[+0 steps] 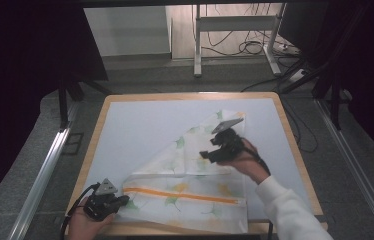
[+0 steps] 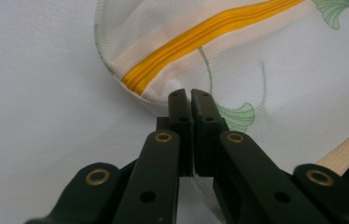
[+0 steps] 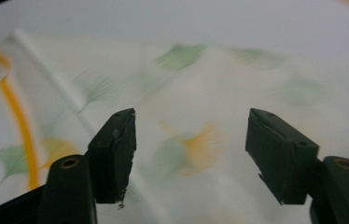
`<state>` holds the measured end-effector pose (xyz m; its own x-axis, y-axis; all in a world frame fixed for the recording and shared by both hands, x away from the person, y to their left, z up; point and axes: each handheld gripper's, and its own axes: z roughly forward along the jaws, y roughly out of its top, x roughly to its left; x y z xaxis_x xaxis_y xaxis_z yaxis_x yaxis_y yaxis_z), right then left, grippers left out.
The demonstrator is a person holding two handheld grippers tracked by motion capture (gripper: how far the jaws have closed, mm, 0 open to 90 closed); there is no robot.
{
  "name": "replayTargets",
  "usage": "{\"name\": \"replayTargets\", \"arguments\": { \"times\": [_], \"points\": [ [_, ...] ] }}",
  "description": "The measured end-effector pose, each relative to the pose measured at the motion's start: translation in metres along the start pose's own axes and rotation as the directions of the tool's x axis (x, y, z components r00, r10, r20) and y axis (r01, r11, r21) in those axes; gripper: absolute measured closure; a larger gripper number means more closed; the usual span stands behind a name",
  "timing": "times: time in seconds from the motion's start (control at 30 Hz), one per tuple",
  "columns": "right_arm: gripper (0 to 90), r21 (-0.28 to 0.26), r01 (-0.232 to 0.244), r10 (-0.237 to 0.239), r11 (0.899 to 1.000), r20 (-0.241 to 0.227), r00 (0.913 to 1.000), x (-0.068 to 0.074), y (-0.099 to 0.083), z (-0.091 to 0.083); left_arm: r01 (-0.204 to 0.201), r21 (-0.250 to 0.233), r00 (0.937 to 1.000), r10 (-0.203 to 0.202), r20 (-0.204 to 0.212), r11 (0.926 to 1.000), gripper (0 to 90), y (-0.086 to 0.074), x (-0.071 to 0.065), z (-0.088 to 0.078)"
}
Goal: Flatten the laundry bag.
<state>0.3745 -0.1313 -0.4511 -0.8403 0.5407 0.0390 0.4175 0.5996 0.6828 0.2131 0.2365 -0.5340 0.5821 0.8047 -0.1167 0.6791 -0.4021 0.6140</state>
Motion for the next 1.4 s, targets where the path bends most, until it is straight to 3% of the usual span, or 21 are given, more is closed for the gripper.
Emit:
{"name": "replayTargets", "arguments": {
  "times": [0.1, 0.2, 0.3, 0.5, 0.77, 0.83, 0.93, 1.03, 1.23, 1.4],
  "points": [
    [45.0, 0.003, 0.021, -0.021, 1.0, -0.096, 0.9952, 0.025, -0.007, 0.017, 0.004, -0.002, 1.0, -0.004, 0.0, 1.0, 88.9, 0.0, 0.0, 0.0],
    [65.8, 0.001, 0.049, -0.049, 0.999, -0.177, 0.983, 0.043, -0.011, 0.029, 0.002, -0.002, 1.0, -0.002, -0.001, 1.0, 88.9, 0.0, 0.0, 0.0],
    [79.4, 0.019, 0.09, -0.085, 0.996, -0.178, 0.9803, 0.063, -0.013, 0.039, 0.001, -0.002, 1.0, -0.001, -0.002, 1.0, 88.9, 0.0, 0.0, 0.0],
    [87.9, 0.027, 0.163, -0.159, 0.986, -0.1, 0.9822, 0.09, -0.014, 0.065, -0.001, -0.002, 1.0, 0.001, -0.003, 1.0, 88.9, 0.0, -0.001, 0.0],
    [89.2, 0.078, 0.206, -0.207, 0.975, -0.007, 0.9784, 0.089, -0.015, 0.085, -0.003, -0.004, 1.0, 0.003, 0.003, 1.0, 88.8, 0.0, -0.001, 0.0],
    [89.2, 0.082, 0.197, -0.199, 0.977, 0.008, 0.9801, 0.085, -0.016, 0.087, -0.006, -0.003, 1.0, 0.006, 0.003, 1.0, 88.9, 0.0, -0.001, 0.0],
    [89.2, 0.088, 0.214, -0.219, 0.973, 0.059, 0.9739, 0.078, -0.015, 0.089, -0.002, -0.001, 1.0, 0.002, 0.005, 1.0, 88.9, 0.0, -0.001, 0.0],
    [89.3, 0.086, 0.214, -0.221, 0.973, 0.086, 0.9715, 0.071, -0.013, 0.093, -0.002, -0.002, 1.0, 0.002, 0.007, 1.0, 88.9, 0.0, -0.002, 0.0],
    [89.3, 0.067, 0.165, -0.172, 0.984, 0.103, 0.9797, 0.055, -0.005, 0.101, -0.005, -0.004, 0.9999, 0.005, 0.015, 1.0, 88.8, 0.0, -0.002, 0.0],
    [89.3, 0.049, 0.151, -0.156, 0.987, 0.116, 0.981, 0.044, 0.002, 0.109, -0.008, -0.002, 0.9997, 0.008, 0.022, 1.0, 88.9, 0.001, -0.003, 0.0]
  ]
}}
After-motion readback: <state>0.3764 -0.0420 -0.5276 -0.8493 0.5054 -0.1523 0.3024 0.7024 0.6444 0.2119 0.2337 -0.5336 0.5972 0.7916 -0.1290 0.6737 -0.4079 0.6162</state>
